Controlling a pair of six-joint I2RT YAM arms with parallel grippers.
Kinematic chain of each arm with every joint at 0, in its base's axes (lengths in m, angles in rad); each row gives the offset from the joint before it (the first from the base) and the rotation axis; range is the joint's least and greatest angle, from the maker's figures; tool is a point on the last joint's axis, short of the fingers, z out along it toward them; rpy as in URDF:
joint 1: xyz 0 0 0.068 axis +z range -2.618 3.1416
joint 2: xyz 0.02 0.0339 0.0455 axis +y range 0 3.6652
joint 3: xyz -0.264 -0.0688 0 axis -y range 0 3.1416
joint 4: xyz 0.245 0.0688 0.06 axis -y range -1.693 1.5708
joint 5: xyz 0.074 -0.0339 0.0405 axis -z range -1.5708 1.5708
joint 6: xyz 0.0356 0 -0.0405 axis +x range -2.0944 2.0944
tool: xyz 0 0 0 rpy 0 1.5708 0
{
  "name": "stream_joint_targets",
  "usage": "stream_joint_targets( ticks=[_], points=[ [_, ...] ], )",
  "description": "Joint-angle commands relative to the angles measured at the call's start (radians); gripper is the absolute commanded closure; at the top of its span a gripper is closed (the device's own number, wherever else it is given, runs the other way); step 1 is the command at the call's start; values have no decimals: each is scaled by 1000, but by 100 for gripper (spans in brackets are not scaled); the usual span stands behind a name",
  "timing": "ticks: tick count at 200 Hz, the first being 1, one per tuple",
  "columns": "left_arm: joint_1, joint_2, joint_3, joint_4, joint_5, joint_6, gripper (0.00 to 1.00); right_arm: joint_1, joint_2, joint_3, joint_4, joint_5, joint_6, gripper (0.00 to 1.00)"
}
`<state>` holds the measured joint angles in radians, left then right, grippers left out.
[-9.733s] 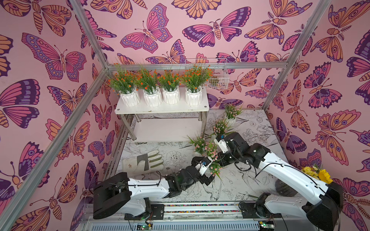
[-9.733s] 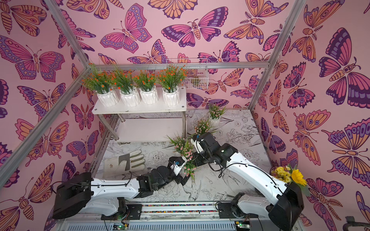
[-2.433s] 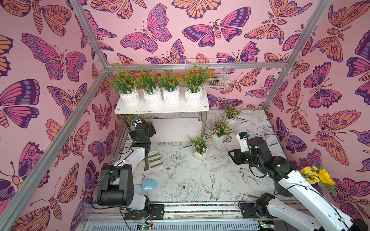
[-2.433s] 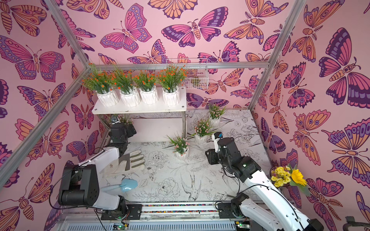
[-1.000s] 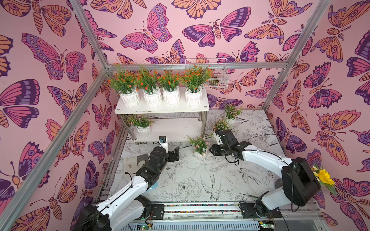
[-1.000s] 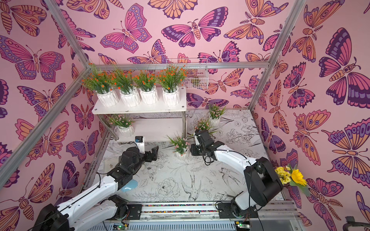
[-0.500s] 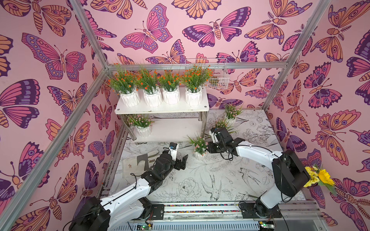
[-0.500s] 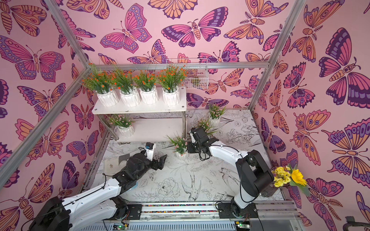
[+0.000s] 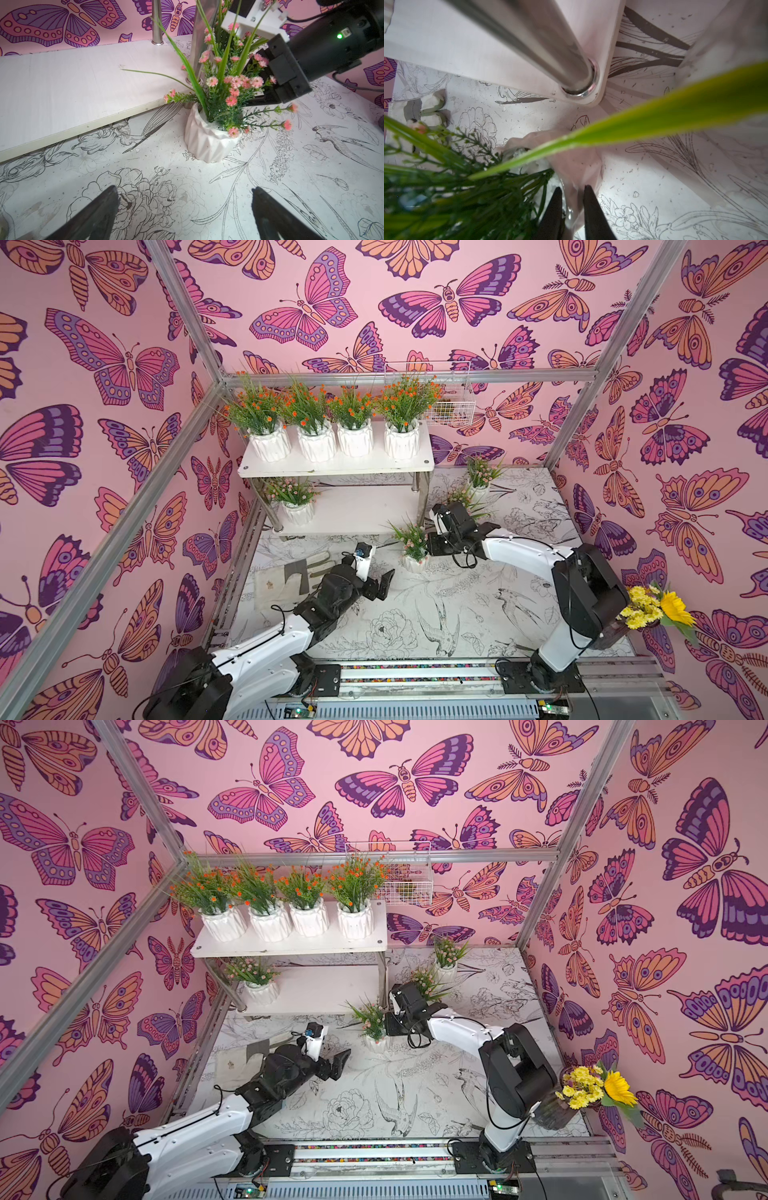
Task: Place the baby's breath potted plants on the rack by color
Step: Pick up the baby's breath potted plant from the center of the board.
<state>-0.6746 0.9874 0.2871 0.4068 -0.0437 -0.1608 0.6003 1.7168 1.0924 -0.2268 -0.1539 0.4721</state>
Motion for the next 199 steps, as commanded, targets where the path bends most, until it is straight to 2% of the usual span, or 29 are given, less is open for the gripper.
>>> stream_joint_targets(
  ticks=[1,36,78,138,199],
  points=[
    [-3,13,-15,32,51,7,0,12,24,35,-42,7,-10,85],
    [-4,34,-9,36,73,13,1,14,-12,34,-67,9,-23,93],
    [-4,40,-21,61,144,39,3,16,-73,38,-106,-38,-46,97],
    [-3,1,-52,105,243,82,2,24,-138,19,-112,-153,-50,99],
    [-5,44,-21,124,310,92,1,92,-137,23,-118,-179,-57,100]
  ],
)
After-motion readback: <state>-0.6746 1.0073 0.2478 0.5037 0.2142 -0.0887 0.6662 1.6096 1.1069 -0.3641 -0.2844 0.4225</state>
